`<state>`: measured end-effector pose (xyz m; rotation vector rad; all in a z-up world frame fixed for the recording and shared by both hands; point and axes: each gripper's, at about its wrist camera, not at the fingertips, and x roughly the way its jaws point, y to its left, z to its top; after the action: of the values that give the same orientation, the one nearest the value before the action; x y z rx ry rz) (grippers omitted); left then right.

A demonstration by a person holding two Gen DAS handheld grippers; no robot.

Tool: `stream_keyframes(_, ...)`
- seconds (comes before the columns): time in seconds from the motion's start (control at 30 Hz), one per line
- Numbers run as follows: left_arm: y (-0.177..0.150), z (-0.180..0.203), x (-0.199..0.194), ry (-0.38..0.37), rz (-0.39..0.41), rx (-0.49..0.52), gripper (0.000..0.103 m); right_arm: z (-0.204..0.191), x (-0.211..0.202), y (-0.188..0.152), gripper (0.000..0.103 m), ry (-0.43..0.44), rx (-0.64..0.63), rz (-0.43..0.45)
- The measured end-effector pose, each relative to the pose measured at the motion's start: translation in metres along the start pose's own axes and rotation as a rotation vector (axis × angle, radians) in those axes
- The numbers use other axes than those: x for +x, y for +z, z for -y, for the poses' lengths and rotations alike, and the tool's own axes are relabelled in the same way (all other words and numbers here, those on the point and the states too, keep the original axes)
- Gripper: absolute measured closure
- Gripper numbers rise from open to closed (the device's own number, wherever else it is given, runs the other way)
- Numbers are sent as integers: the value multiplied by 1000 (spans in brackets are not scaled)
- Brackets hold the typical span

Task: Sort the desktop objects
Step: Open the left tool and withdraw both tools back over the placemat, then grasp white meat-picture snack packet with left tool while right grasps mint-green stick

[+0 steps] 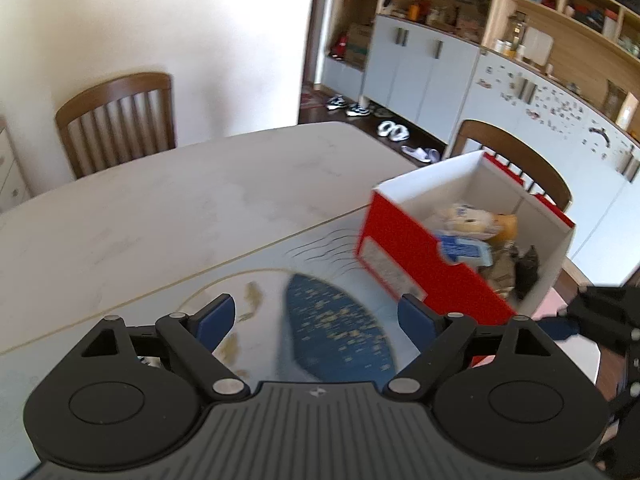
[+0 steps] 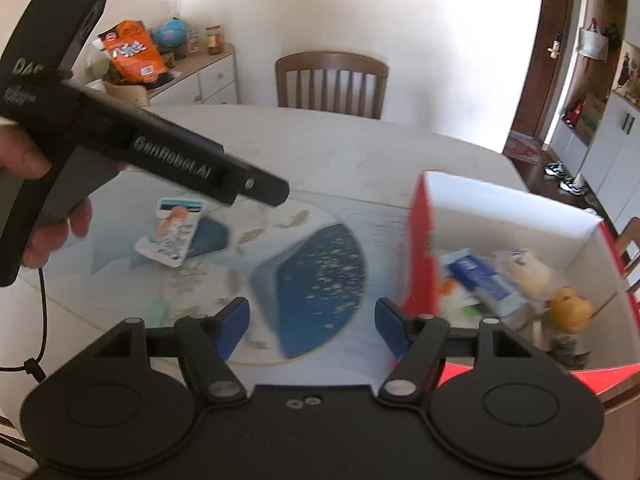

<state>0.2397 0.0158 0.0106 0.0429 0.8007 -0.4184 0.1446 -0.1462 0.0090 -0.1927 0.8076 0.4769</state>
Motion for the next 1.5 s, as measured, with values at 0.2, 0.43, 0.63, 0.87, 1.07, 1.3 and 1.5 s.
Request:
stream_keyframes(0.2, -15, -33, -4, 26, 1, -40, 2, -31, 13, -2, 32, 24, 0, -12)
stream_keyframes(0.43, -36, -65, 2, 67, -9, -67, 1, -67, 30, -6, 32, 45, 9, -36)
stream_keyframes(0.63, -57, -93, 13, 110, -34, -84, 1, -95, 44, -10, 33, 40, 7, -51)
stream_keyframes(0.87, -78, -117, 21, 217, -49, -130, 1, -123, 66, -18, 40, -15, -14, -72)
stream_keyframes(1.07, -87, -120, 30, 267, -50, -125, 1, -143, 87, -28, 50, -41, -27, -113)
stream_keyframes(1.3, -95, -116, 44, 324, -65, -157, 1, -157, 98, -35, 59, -42, -82, -156)
stream_keyframes(1.5, -97, -118, 58, 359, -80, -169, 1, -156, 103, -36, 62, -31, -85, -154)
